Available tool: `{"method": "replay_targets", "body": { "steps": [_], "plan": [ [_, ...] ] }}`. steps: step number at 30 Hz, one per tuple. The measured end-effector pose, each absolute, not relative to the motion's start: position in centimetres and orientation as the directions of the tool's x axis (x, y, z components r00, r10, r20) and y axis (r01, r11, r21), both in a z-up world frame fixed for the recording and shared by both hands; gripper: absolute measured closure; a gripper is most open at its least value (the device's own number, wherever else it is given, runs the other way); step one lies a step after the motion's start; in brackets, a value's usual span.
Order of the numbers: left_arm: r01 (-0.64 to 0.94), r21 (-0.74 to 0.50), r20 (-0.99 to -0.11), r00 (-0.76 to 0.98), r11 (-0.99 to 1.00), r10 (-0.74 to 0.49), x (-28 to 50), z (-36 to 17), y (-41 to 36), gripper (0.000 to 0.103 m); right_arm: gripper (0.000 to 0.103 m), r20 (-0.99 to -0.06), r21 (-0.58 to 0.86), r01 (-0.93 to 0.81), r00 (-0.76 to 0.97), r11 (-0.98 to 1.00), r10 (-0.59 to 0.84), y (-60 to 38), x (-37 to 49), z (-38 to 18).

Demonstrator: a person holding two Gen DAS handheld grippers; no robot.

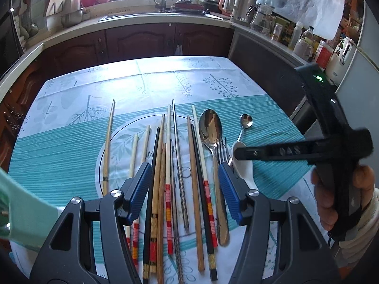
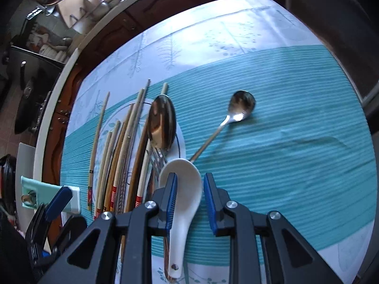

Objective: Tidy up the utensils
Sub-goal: 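Grasp the white ceramic spoon with the right gripper while the left grasps a metal spoon, then lift both held spoons and carry them toward the green holder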

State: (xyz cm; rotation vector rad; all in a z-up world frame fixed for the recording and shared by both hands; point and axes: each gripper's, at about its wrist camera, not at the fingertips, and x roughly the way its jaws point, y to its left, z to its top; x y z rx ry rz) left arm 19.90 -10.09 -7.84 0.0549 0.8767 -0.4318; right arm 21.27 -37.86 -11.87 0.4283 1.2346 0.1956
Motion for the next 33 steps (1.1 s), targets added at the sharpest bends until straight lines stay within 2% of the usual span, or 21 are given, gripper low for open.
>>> {"method": "replay_targets", "body": {
  "steps": [2, 8, 9, 10, 12, 13, 18, 21, 31, 32, 33],
  "plan": [
    [0.393, -0.138, -0.767, 0.539, 0.909, -0.349, 21.1, -8.0, -10.5, 0.047, 0.08, -0.861, 0.426, 0.058, 0.335, 0.903, 0.384, -37.9, 21.3, -11.9],
    [0.429, -0.181, -0.793, 0.468, 0.885, -0.389, 25.9, -8.3, -12.7, 0.048, 0.099, -0.839, 0.444, -0.01, 0.347, 0.896, 0.419, -38.2, 20.8, -11.7],
    [0.435, -0.203, -0.798, 0.445, 0.877, -0.405, 27.1, -8.5, -13.0, 0.052, 0.1, -0.831, 0.455, -0.018, 0.352, 0.891, 0.431, -38.5, 20.6, -11.6],
    [0.44, -0.224, -0.802, 0.424, 0.87, -0.421, 28.2, -8.7, -13.3, 0.061, 0.1, -0.825, 0.463, -0.021, 0.357, 0.886, 0.439, -38.8, 20.5, -11.6],
    [0.448, -0.277, -0.806, 0.373, 0.85, -0.46, 30.4, -9.3, -13.9, 0.072, 0.1, -0.813, 0.474, -0.027, 0.37, 0.88, 0.449, -39.2, 20.1, -11.4],
    [0.451, -0.294, -0.805, 0.358, 0.843, -0.472, 31.2, -9.5, -14.0, 0.074, 0.1, -0.805, 0.483, -0.028, 0.379, 0.875, 0.457, -39.6, 19.9, -11.3],
    [0.476, -0.372, -0.803, 0.265, 0.797, -0.534, 34.4, -11.6, -15.1, 0.076, 0.1, -0.779, 0.525, -0.027, 0.389, 0.851, 0.492, -41.4, 19.2, -11.2],
    [0.49, -0.361, -0.817, 0.244, 0.793, -0.522, 34.9, -12.8, -16.0, 0.081, 0.1, -0.768, 0.542, -0.018, 0.395, 0.84, 0.504, -42.2, 19.1, -11.3],
    [0.547, -0.381, -0.805, 0.2, 0.745, -0.559, 35.3, -13.8, -17.7, 0.081, 0.1, -0.755, 0.578, 0.011, 0.386, 0.816, 0.53, -43.9, 19.5, -12.3],
    [0.549, -0.383, -0.806, 0.194, 0.743, -0.559, 35.5, -14.0, -17.8, 0.083, 0.1, -0.754, 0.581, 0.013, 0.385, 0.814, 0.532, -43.9, 19.5, -12.4],
    [0.553, -0.393, -0.804, 0.182, 0.735, -0.567, 35.5, -14.1, -17.9, 0.093, 0.1, -0.751, 0.586, 0.014, 0.384, 0.81, 0.536, -44.0, 19.5, -12.5]
  ]
}}
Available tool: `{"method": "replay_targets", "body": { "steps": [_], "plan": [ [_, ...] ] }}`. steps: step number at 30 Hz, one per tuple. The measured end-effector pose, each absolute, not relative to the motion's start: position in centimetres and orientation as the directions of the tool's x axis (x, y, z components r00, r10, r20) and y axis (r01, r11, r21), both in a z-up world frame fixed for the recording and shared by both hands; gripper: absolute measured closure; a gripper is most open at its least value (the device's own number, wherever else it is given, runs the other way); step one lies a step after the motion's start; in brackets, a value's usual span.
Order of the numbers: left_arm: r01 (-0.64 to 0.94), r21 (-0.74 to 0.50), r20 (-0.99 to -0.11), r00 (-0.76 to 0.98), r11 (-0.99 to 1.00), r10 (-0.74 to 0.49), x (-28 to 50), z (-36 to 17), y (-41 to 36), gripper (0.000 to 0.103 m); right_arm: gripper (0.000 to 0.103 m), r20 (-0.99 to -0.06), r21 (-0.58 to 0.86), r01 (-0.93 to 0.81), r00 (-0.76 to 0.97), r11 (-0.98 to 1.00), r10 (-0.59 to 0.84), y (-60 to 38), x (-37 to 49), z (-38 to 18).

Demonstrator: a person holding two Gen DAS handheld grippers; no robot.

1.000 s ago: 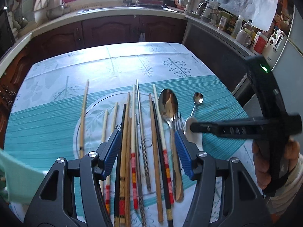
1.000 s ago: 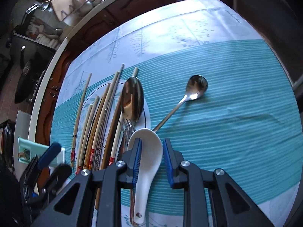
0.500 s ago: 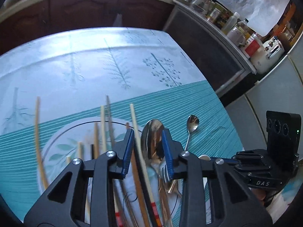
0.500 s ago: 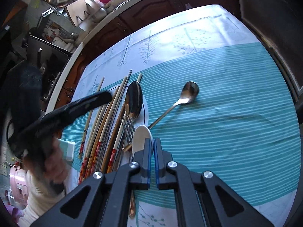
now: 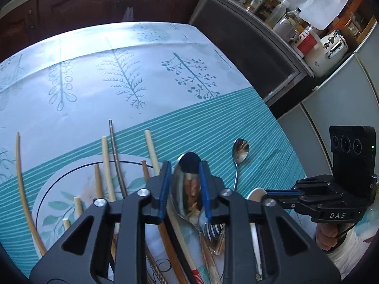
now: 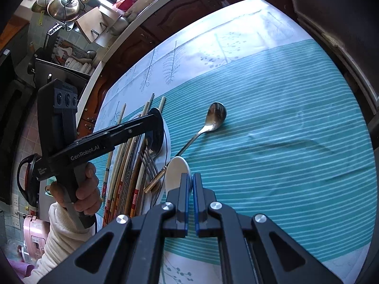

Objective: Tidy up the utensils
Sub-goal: 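Lift both held spoons and carry them toward the green holder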

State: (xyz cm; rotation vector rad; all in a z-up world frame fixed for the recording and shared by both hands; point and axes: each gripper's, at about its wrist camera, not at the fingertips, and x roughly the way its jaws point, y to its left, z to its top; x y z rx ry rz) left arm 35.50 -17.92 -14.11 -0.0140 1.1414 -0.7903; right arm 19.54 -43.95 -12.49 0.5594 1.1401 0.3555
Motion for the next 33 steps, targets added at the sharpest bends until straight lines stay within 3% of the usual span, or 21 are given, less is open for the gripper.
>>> {"method": "replay_targets", "body": {
  "steps": [4, 11, 18, 25, 33],
  "plan": [
    [0.57, -0.34, -0.806, 0.234, 0.748, -0.544, 34.6, -13.3, -18.2, 0.102, 0.1, -0.747, 0.594, 0.022, 0.386, 0.804, 0.541, -44.1, 19.5, -12.7],
    [0.478, -0.17, -0.782, 0.467, 0.862, -0.414, 31.0, -10.1, -16.0, 0.102, 0.1, -0.743, 0.586, 0.018, 0.411, 0.81, 0.529, -44.3, 19.0, -12.0],
    [0.35, 0.079, -0.527, 0.81, 0.934, -0.259, 21.9, -2.2, -12.7, 0.102, 0.1, -0.73, 0.449, -0.057, 0.552, 0.892, 0.403, -42.1, 16.6, -7.7],
    [0.163, 0.125, -0.312, 0.943, 0.979, -0.117, 14.4, 4.3, -5.6, 0.102, 0.1, -0.607, 0.295, -0.19, 0.72, 0.937, 0.337, -37.0, 13.1, -1.6],
    [-0.001, 0.097, -0.169, 0.985, 0.995, 0.017, 9.2, 10.0, 6.6, 0.102, 0.101, -0.424, 0.236, -0.389, 0.783, 0.89, 0.455, -27.7, 10.7, 3.8]
  ]
}}
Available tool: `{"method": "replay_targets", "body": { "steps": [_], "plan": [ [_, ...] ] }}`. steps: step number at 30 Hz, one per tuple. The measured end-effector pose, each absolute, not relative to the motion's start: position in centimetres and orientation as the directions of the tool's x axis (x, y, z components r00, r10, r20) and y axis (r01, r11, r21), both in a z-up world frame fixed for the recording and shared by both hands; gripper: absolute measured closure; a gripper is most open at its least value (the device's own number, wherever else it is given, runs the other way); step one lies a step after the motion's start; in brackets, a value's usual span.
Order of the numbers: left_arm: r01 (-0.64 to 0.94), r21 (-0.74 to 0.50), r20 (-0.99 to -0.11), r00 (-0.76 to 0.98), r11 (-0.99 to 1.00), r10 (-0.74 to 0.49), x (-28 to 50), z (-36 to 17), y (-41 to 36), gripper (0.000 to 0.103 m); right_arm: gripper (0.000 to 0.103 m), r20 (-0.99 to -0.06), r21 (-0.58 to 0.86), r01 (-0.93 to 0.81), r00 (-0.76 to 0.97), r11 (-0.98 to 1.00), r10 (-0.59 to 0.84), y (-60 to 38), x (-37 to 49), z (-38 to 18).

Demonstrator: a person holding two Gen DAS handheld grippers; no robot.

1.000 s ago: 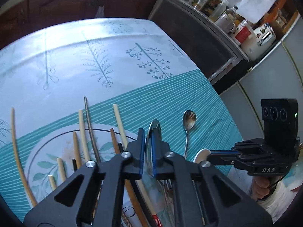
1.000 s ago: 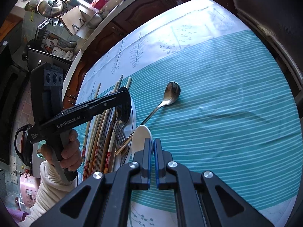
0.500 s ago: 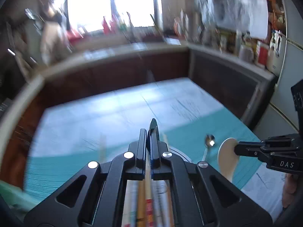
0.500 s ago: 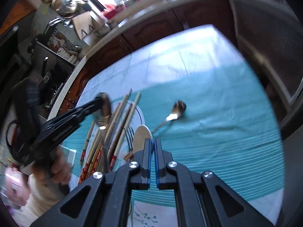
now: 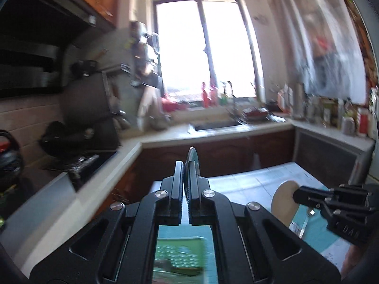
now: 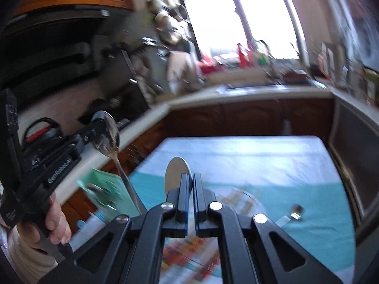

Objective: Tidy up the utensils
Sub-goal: 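Lift both held spoons and carry them toward the green holder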

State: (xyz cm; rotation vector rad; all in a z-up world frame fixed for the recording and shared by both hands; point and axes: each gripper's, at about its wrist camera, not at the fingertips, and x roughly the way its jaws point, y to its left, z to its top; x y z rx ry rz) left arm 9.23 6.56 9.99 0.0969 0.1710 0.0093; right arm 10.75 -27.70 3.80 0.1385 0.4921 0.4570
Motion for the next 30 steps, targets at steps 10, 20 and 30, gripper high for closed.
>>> {"method": "replay_targets", "body": {
  "steps": [10, 20, 30],
  "plan": [
    [-0.061, 0.128, -0.07, 0.995, 0.99, 0.07, 6.5, 12.3, 16.0, 0.102, 0.101, -0.297, 0.121, -0.491, 0.811, 0.863, 0.504, -17.7, 10.3, 6.0],
    [0.028, 0.196, -0.042, 0.999, 0.98, -0.02, 8.3, 7.5, 13.8, 0.102, 0.101, -0.237, -0.077, -0.504, 0.847, 0.86, 0.475, -12.5, 9.1, 3.3],
    [0.141, 0.205, -0.165, 0.98, 0.969, -0.108, 9.8, 3.0, 12.4, 0.102, 0.1, -0.322, -0.15, -0.565, 0.804, 0.811, 0.5, -10.6, 9.1, -1.6]
  ]
}}
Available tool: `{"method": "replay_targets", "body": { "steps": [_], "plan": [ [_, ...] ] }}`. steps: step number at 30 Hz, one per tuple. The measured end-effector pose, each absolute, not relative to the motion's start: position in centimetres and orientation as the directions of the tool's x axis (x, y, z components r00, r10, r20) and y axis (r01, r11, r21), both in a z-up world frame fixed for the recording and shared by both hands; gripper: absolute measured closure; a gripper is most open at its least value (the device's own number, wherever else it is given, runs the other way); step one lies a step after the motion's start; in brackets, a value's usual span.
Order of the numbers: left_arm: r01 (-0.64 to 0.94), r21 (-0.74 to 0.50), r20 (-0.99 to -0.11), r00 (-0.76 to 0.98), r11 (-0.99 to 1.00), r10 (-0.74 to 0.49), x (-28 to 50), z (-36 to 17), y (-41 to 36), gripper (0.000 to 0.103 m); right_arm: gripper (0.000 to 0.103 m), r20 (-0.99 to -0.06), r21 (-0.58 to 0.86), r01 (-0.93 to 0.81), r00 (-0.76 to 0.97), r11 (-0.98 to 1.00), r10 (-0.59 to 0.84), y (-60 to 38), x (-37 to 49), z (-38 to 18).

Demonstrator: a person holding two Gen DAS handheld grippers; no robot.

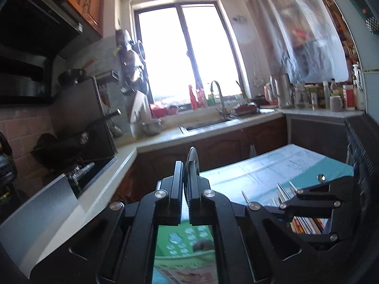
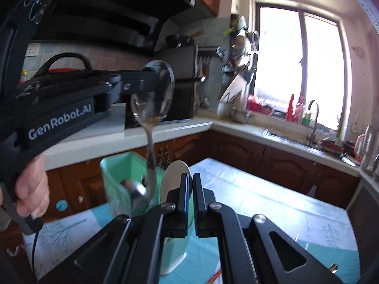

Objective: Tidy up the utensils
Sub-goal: 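Lift both held spoons and carry them toward the green holder, then drop the metal spoon into the holder with the left gripper while the right lowers the white spoon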

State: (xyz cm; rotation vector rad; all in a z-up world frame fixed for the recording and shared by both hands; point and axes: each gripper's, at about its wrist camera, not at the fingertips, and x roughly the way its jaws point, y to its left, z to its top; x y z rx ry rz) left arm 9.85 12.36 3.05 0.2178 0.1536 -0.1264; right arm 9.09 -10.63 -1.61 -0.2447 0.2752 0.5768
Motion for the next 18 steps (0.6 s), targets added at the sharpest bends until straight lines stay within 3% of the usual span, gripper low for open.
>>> {"method": "replay_targets", "body": {
  "steps": [4, 6, 8, 9, 10, 11, 18],
  "plan": [
    [0.154, 0.176, -0.24, 0.965, 0.972, -0.109, 10.5, 1.7, 11.8, 0.098, 0.097, -0.347, -0.107, -0.59, 0.777, 0.801, 0.526, -11.2, 8.5, -2.0],
    [0.157, 0.158, -0.263, 0.958, 0.975, -0.112, 10.6, 1.4, 11.7, 0.092, 0.08, -0.362, -0.087, -0.589, 0.77, 0.804, 0.525, -11.4, 8.3, -1.9],
    [0.15, 0.14, -0.274, 0.956, 0.979, -0.107, 10.4, 1.1, 11.6, 0.076, 0.063, -0.371, -0.065, -0.591, 0.762, 0.804, 0.53, -11.8, 8.0, -1.9],
    [0.14, 0.129, -0.276, 0.956, 0.982, -0.1, 10.3, 1.0, 11.6, 0.055, 0.058, -0.367, -0.055, -0.587, 0.764, 0.807, 0.531, -12.1, 7.8, -1.8],
    [0.126, 0.121, -0.271, 0.958, 0.985, -0.09, 10.1, 1.0, 11.6, 0.037, 0.058, -0.361, -0.045, -0.588, 0.764, 0.808, 0.535, -12.3, 7.5, -1.7],
    [0.111, 0.113, -0.261, 0.962, 0.987, -0.078, 9.9, 1.0, 11.6, 0.031, 0.057, -0.362, -0.041, -0.585, 0.764, 0.81, 0.534, -12.5, 7.4, -1.6],
    [0.075, 0.09, -0.28, 0.959, 0.993, -0.047, 8.9, 0.3, 11.7, 0.028, 0.057, -0.395, -0.028, -0.546, 0.775, 0.837, 0.493, -13.3, 6.8, -1.7]
  ]
}}
